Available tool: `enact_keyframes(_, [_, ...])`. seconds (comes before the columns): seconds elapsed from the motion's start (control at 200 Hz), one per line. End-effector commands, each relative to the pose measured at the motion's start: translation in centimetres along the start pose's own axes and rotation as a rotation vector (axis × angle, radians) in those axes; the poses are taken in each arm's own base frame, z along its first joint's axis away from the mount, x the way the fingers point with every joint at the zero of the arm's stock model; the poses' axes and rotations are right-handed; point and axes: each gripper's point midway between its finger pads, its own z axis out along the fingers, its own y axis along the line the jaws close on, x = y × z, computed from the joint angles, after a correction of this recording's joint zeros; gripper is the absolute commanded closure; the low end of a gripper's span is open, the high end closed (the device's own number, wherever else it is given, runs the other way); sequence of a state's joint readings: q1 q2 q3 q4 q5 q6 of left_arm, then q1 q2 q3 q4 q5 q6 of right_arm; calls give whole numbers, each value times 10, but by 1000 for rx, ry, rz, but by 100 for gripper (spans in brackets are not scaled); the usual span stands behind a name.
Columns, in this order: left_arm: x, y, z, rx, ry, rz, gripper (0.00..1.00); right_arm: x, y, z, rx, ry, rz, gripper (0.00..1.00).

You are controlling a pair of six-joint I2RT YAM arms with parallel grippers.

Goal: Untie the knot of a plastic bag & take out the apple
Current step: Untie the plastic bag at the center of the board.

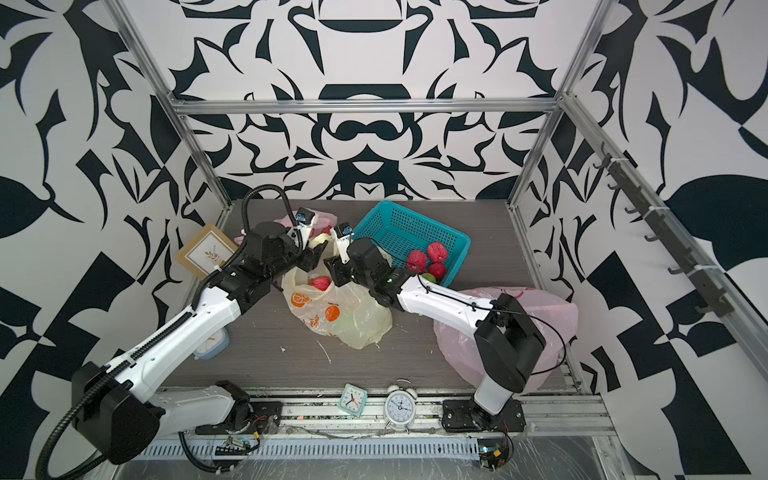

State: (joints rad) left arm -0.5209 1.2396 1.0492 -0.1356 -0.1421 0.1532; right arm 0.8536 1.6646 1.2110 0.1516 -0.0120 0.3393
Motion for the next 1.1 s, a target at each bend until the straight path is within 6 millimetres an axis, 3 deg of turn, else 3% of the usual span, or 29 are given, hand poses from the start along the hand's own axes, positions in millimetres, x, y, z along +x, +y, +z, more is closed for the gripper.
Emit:
enact_keyframes(0.0, [-17, 23, -3, -68, -36, -54, 61, -44, 25, -9, -79, -120, -3, 80])
enact_keyframes(0.05, [-15, 33, -4, -90, -30, -85, 68, -47, 26, -13, -84, -125, -9, 100])
enact_keyframes(0.175, [-7, 65, -12, -177, -11, -154, 84, -53, 35, -39, -120, -136, -59, 100])
enact_keyframes(0.3, [8, 96, -29, -279, 50, -208, 92, -62, 38, -86, -134, -105, -169, 100])
enact_keyframes(0.47, [22, 117, -63, -373, 53, -261, 93, -83, 4, -153, -111, -76, -175, 100])
enact_keyframes(0.61, [34, 116, -89, -410, 39, -310, 93, -85, -40, -187, -51, -50, -118, 100])
enact_keyframes(0.715, [52, 108, -100, -399, 31, -381, 93, -59, -57, -196, -12, 44, -83, 100])
enact_keyframes(0.965, [88, 81, -98, -303, 66, -513, 93, 58, -104, -179, 153, 404, 168, 100])
enact_keyframes(1.095, [107, 63, -96, -233, 75, -601, 94, 85, -122, -176, 238, 466, 233, 100])
